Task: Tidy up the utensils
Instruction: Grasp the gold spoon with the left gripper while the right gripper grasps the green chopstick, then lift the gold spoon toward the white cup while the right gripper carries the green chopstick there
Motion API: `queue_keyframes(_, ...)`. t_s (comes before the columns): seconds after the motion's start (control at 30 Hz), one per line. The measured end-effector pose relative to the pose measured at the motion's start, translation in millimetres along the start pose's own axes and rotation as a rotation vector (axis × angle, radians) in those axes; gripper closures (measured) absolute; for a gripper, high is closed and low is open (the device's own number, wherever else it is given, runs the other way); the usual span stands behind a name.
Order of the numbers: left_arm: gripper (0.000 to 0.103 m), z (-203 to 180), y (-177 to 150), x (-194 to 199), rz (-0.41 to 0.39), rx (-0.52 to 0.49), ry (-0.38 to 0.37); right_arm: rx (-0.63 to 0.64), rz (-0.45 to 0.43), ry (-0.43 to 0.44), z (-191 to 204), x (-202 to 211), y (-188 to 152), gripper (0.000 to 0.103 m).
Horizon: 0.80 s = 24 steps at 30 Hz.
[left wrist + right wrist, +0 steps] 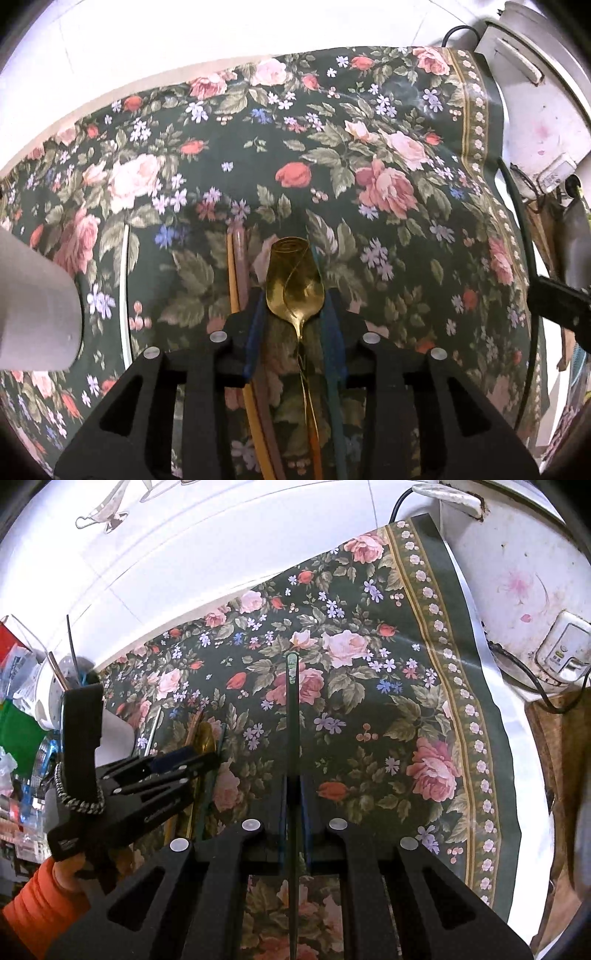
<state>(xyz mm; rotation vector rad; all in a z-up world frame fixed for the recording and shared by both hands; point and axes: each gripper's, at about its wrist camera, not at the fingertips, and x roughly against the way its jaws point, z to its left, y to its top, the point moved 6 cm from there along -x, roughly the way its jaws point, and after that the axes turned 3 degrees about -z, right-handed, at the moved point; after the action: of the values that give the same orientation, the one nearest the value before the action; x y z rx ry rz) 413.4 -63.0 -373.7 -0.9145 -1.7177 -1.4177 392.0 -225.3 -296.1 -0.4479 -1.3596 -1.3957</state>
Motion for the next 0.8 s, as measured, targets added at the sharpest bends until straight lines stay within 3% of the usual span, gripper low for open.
queue_keyframes(0.23,0.070,0,14,-8,-0.001,0.014,0.001,-0.005,0.002,-0.002,-1,1,-1,0.097)
queue_keyframes(0.47,0.070,16,24,-10,-0.013,0.090,-0.064,-0.003,-0.013,-0.015,-3,8,-1,0.097)
queue_keyframes(0.8,0.063,1,31,-19,-0.025,-0.006,-0.001,-0.038,-0.003,-0.027,-10,5,-4,0.097)
